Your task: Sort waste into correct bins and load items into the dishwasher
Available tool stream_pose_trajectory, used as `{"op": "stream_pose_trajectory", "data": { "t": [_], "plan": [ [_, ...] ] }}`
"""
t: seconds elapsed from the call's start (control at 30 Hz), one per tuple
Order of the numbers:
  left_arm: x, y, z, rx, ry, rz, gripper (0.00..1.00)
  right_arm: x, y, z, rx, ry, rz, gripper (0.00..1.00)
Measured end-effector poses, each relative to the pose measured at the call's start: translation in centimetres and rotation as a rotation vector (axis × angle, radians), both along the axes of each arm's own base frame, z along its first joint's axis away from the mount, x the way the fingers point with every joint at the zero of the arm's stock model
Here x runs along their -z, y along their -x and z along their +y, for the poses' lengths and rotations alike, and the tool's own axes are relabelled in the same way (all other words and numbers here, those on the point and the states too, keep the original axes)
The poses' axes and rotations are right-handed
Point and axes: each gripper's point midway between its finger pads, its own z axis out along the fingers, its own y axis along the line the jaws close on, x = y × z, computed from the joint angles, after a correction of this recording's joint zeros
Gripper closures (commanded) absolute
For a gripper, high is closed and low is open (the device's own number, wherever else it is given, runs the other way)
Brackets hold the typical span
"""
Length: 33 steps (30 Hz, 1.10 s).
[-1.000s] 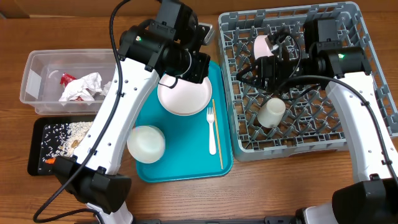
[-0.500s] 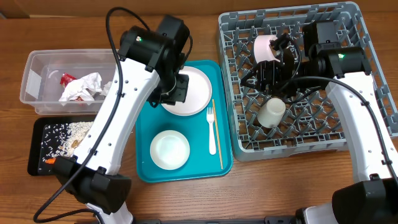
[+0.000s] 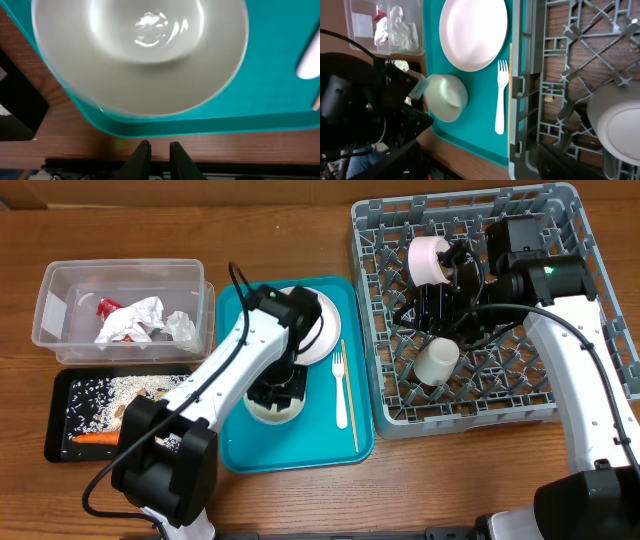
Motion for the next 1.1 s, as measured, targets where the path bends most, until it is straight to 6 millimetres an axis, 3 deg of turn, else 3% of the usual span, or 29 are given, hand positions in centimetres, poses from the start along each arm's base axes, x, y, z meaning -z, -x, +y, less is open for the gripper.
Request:
{"op": "stream_pose_trajectory", "data": {
  "t": [0.13,0.17,0.23,0.3,0.5,0.87,1.0,1.1],
  "plan": [
    [0.3,-0.1,0.9,-0.021,-0.018,0.003,0.78,0.1,0.0,-0.1,0.0,0.009,-0.004,0.24],
    [0.3,-0.2,1.1,-0.025,-0.022,0.0,0.73,0.1,0.0,-0.1,0.0,0.009,-0.003,0.24],
    [0.4,-0.6,1.6,-0.043,-0.028,-0.01,0.55,0.1,-0.1,-0.1,0.0,0.01,-0.004,0.24],
    [0.4,-1.0,1.9,-0.056,-0.029,-0.019,0.46,0.1,0.0,-0.2,0.001,0.012,-0.003,0.24],
    [1.4,-2.6,1.8,-0.09,-0.001,-0.082,0.52,0.2,0.1,-0.2,0.001,0.014,0.003,0.23],
    [5.3,-1.4,0.9,-0.08,0.045,-0.077,0.52,0.2,0.1,-0.2,-0.002,0.014,0.0,0.23],
    [5.4,-1.4,0.7,-0.084,0.054,-0.08,0.68,0.2,0.1,-0.2,-0.001,0.015,0.001,0.23],
    [5.3,-1.2,0.8,-0.079,0.051,-0.068,0.69,0.2,0.1,-0.2,-0.001,0.015,0.0,0.2]
  ]
}}
